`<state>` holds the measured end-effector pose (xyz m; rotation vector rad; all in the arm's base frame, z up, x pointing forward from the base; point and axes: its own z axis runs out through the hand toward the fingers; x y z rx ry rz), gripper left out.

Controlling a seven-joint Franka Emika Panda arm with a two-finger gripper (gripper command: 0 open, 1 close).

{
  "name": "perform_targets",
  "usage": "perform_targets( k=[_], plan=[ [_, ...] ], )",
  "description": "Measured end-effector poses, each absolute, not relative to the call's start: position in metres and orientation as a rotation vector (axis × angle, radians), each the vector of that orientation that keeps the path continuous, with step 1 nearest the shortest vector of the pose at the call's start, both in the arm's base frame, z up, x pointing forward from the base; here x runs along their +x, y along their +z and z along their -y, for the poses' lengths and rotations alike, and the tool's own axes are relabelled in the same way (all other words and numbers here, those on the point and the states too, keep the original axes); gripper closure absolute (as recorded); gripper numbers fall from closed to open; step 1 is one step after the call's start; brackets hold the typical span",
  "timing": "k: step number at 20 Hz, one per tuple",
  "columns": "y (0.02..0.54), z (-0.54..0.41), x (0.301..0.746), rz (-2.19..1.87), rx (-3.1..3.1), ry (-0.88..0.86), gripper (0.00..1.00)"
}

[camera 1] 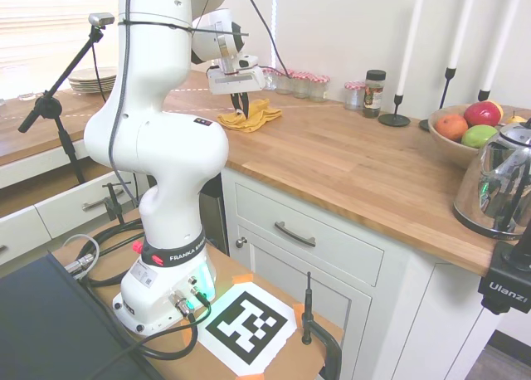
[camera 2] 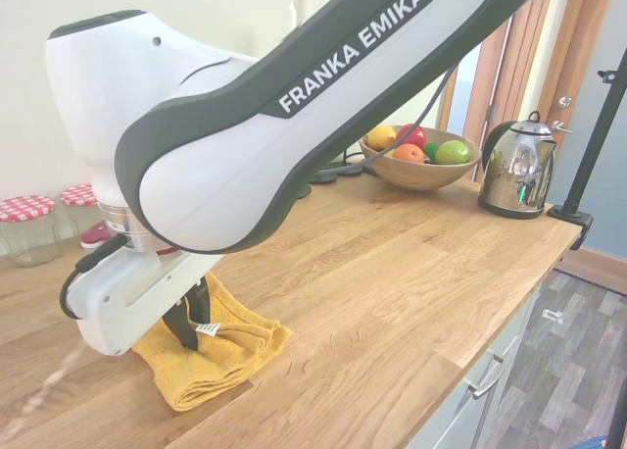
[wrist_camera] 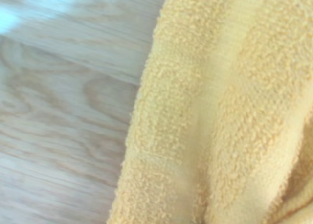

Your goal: Wipe the counter

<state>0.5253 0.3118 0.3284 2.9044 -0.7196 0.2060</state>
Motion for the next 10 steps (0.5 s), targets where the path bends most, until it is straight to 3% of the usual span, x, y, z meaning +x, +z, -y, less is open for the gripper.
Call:
perform_targets(
  k=[10],
  plan=[
    [0.33, -0.299, 0.531, 0.749, 2.891, 0.193, 0.0]
  ],
)
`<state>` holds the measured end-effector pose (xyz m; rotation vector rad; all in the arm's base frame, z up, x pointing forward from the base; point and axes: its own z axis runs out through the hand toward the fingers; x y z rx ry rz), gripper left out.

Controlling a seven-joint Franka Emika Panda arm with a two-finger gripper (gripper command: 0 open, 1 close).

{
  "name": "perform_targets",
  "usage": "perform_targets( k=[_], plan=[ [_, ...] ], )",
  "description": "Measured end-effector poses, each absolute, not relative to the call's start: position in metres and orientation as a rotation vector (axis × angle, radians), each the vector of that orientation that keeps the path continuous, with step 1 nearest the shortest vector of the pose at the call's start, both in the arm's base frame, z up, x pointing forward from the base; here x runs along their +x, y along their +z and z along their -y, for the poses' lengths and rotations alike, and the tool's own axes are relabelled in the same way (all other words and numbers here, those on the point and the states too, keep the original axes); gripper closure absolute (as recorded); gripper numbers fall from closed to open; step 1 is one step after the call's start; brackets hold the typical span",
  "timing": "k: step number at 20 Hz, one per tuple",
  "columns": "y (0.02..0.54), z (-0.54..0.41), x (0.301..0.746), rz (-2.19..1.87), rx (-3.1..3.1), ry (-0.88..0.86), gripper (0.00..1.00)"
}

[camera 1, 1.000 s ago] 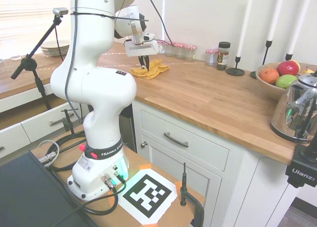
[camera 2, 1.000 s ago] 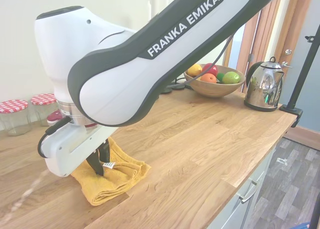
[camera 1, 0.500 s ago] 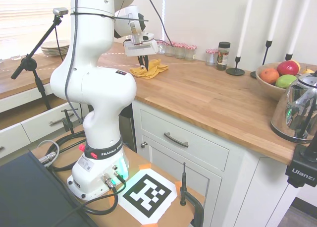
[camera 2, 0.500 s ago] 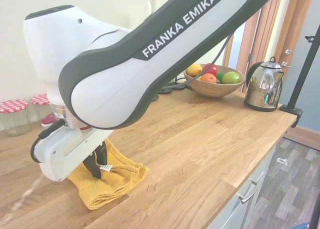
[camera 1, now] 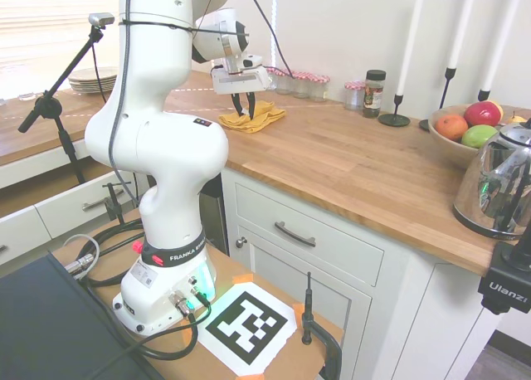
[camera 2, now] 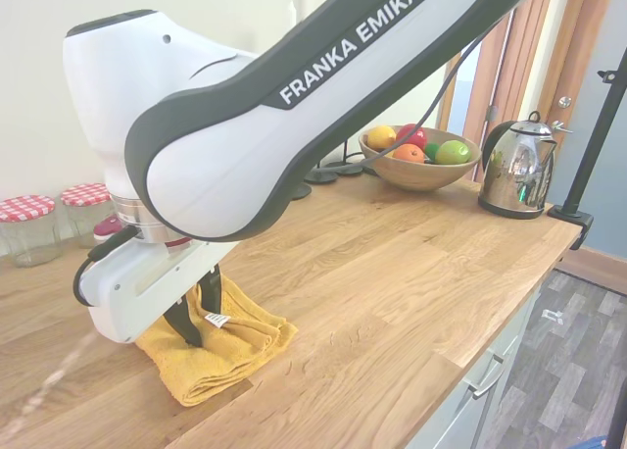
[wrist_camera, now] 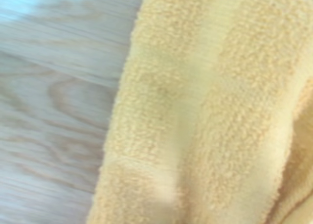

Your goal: Wipe the counter

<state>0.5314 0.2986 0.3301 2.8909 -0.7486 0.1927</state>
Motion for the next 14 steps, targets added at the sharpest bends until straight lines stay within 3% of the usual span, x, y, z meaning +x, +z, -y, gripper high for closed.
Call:
perform_targets(
  k=[14],
  plan=[
    [0.355, -0.283, 0.53, 0.766, 2.902, 0.216, 0.0]
  ],
)
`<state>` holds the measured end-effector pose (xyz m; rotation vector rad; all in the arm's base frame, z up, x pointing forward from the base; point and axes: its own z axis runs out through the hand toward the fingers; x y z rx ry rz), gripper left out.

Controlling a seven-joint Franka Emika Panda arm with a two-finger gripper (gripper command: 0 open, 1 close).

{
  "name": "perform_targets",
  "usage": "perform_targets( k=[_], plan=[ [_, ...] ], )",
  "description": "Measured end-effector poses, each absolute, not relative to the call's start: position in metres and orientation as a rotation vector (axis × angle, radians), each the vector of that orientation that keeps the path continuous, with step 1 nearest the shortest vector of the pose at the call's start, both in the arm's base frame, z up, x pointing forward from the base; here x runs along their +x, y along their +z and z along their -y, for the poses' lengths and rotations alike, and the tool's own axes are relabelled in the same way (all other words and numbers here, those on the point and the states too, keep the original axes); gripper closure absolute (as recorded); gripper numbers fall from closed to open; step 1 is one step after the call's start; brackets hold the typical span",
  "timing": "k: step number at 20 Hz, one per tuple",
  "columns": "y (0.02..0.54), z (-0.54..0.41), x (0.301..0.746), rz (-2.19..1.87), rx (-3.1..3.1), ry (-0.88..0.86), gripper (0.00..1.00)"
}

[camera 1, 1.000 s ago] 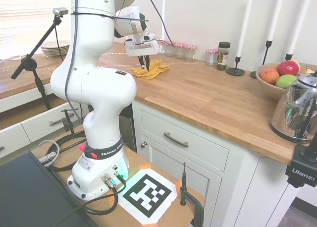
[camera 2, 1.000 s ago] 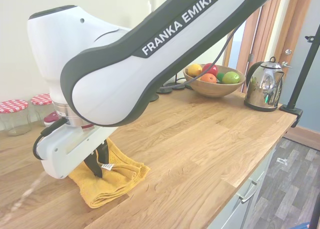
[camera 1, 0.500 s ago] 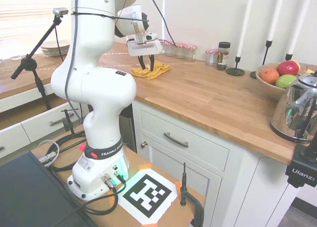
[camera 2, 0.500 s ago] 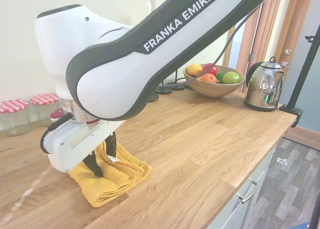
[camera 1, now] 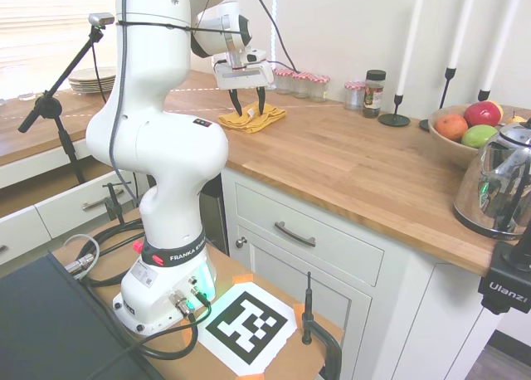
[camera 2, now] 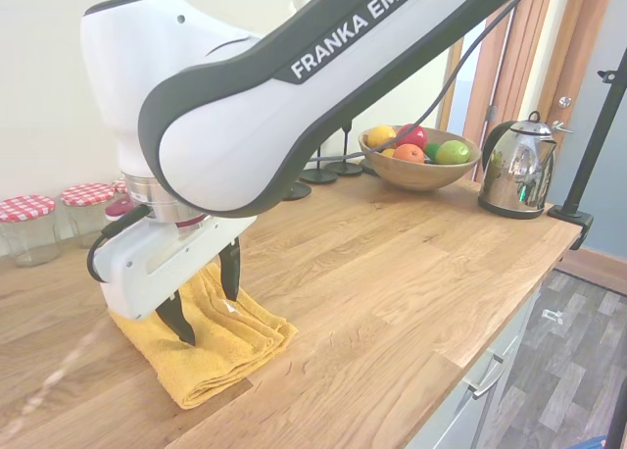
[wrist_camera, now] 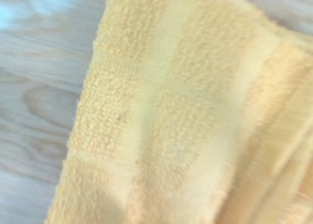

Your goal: Wipe the counter

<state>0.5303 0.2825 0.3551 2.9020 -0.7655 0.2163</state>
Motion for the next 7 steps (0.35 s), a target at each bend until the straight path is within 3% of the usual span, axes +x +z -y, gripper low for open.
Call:
perform_targets(
  k=[7],
  plan=[
    [0.382, -0.26, 0.51, 0.78, 2.92, 0.228, 0.0]
  ],
)
